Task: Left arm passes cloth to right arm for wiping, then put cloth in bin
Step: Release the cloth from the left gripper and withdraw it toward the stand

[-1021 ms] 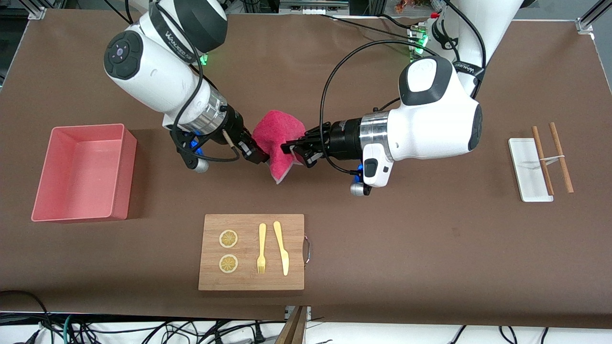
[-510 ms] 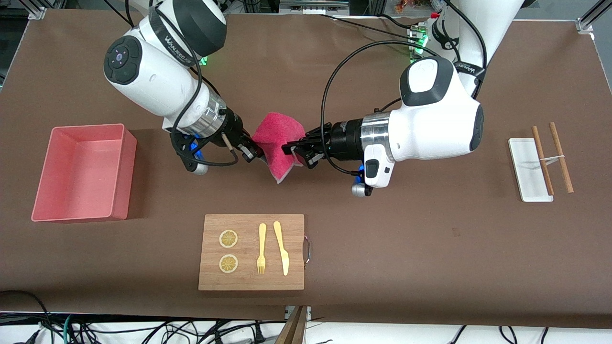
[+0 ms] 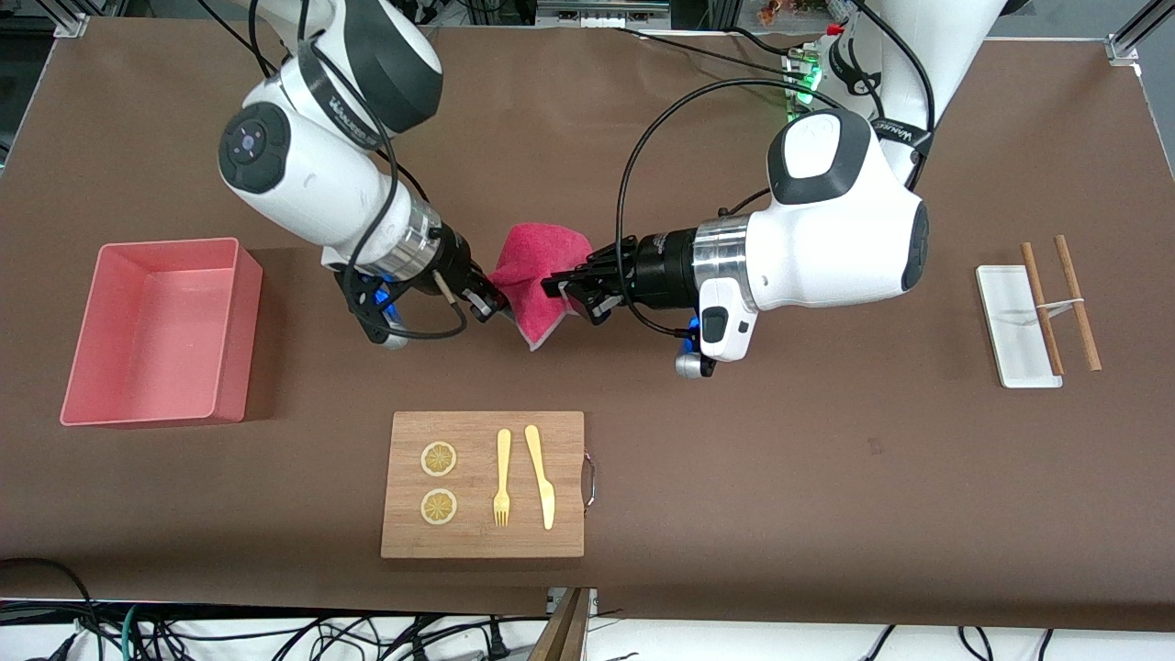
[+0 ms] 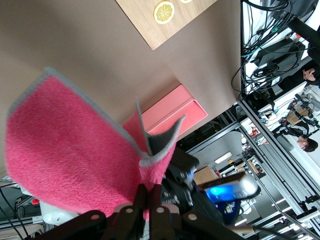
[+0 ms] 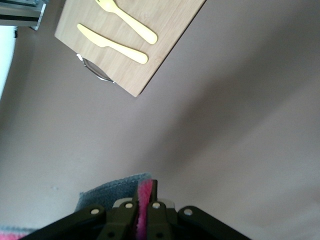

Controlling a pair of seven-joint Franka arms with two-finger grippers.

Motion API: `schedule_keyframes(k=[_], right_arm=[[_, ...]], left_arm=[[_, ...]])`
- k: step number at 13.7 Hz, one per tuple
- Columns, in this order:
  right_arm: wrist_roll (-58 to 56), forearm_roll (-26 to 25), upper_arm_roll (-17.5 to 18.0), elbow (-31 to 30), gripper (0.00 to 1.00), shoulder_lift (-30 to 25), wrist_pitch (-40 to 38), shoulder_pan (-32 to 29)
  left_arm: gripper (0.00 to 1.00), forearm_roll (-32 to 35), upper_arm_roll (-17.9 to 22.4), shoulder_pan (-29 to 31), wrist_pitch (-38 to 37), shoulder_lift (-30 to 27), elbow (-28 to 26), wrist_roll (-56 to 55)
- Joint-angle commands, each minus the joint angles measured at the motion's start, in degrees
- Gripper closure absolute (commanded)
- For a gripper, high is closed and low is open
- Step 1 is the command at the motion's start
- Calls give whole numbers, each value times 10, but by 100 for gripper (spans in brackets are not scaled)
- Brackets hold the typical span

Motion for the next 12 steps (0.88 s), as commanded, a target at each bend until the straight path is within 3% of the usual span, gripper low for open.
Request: schedule_keyframes(k=[1,3,6,7,8,10,12], right_arm=[[-25,6,0,4,100,15,1,-4],[-33,5,-1,3,100,19,1,-4],[-31,1,-2,2,100,30,-1,-1],[-34,-8,-1,2,100,37,-3,2],[-43,-15,-1,1,100,45,-5,6],[-56,-16,-1,-3,100,57,-8,14],[-58,-16,-1,-5,100,70,-8,26]], left_arm=[[72,-7,4,5,-15,6,20,-8],[57,-7,4,10,-19,6,18,-8],[53,-7,4,25,-42,5,16,-7],[46,-6,4,39,-73,5,16,-4],[31,2,8,56,-118,5,14,-1],[0,111,7,73,-175,-11,14,0],[0,161,6,99,-252,-18,14,8]])
